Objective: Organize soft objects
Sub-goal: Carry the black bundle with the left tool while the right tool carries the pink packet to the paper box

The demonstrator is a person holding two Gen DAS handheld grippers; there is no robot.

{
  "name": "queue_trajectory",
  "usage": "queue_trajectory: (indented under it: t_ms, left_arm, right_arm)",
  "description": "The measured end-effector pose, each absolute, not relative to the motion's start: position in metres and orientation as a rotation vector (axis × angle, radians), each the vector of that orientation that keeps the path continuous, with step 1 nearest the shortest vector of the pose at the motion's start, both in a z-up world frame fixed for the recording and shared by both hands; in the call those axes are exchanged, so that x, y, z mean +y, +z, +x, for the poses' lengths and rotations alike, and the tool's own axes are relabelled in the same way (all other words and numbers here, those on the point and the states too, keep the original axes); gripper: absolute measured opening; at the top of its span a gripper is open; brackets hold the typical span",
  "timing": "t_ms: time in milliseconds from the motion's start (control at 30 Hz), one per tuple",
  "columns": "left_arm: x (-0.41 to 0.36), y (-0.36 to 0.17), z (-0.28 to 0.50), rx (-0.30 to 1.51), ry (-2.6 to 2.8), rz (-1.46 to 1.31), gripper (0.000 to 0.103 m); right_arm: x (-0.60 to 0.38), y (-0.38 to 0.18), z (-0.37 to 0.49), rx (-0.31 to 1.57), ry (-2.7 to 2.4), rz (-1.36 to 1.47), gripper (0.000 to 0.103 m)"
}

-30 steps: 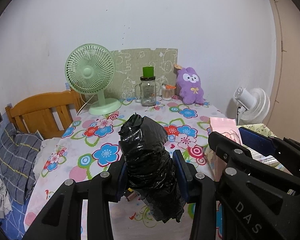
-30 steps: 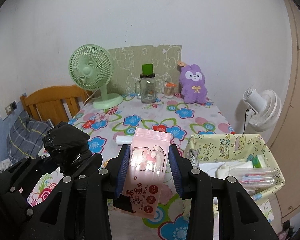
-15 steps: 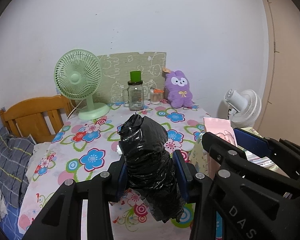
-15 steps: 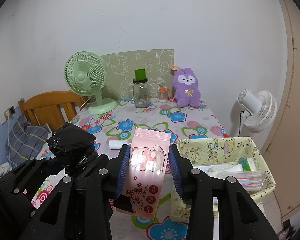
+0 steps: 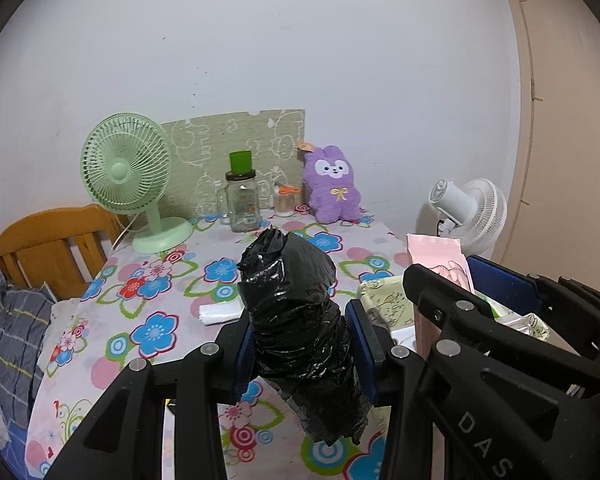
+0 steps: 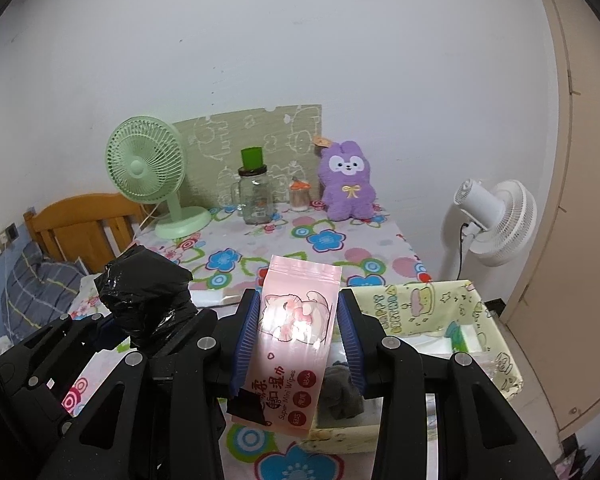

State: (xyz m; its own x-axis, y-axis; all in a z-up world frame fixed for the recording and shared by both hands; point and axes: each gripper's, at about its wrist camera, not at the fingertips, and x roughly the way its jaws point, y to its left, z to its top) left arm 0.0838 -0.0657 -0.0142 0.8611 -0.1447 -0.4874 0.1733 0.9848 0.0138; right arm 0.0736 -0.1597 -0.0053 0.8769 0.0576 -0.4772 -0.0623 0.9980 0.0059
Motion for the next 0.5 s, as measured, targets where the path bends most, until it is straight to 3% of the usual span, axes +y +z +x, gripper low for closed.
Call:
queue_trajectory:
  t_ms: [500]
  left_arm:
    - [-0.105,-0.017,0.096,0.501,-0.223,0.072,0.043]
  right_arm:
    - [-0.197,-0.004,0.082,0.486,0.021,0.004,0.043]
